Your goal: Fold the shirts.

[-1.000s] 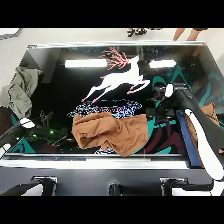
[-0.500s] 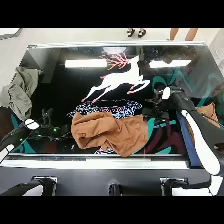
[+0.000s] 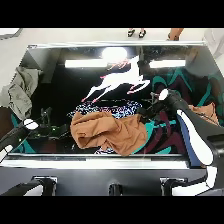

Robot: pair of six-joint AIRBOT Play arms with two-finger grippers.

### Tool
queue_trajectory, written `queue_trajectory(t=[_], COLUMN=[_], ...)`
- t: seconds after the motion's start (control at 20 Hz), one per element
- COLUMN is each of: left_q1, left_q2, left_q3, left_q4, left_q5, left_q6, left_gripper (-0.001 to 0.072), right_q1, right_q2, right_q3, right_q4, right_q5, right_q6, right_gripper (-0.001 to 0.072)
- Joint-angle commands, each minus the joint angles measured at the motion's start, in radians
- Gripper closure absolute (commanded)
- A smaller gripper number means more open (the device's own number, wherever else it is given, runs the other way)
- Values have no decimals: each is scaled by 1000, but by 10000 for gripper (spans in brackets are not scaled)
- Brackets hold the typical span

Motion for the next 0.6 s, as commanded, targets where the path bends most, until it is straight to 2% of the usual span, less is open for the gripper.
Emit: queue_trajectory(t=[0.0, 0.15, 0.3, 0.4, 0.55], left_q1=[15, 59, 145, 209, 245], left_q2=[26, 116, 196, 232, 293], left_q3=[74, 307, 651, 883, 1142], left_q4=[45, 181, 291, 296, 296], left_q5=[-30, -38, -20, -17, -8], left_q6=[26, 26, 10, -2, -38], left_gripper=[681, 681, 681, 681, 681], right_q1=[-1, -1, -1, -1, -1], right_q2=[24, 146, 298, 399, 546], right_q3=[40, 207, 428, 556, 654], right_q4=[0, -146, -349, -467, -497], right_q5=[-39, -119, -223, -254, -296], right_q6=[-4, -26, -15, 12, 11], right_gripper=[668, 668, 668, 668, 667])
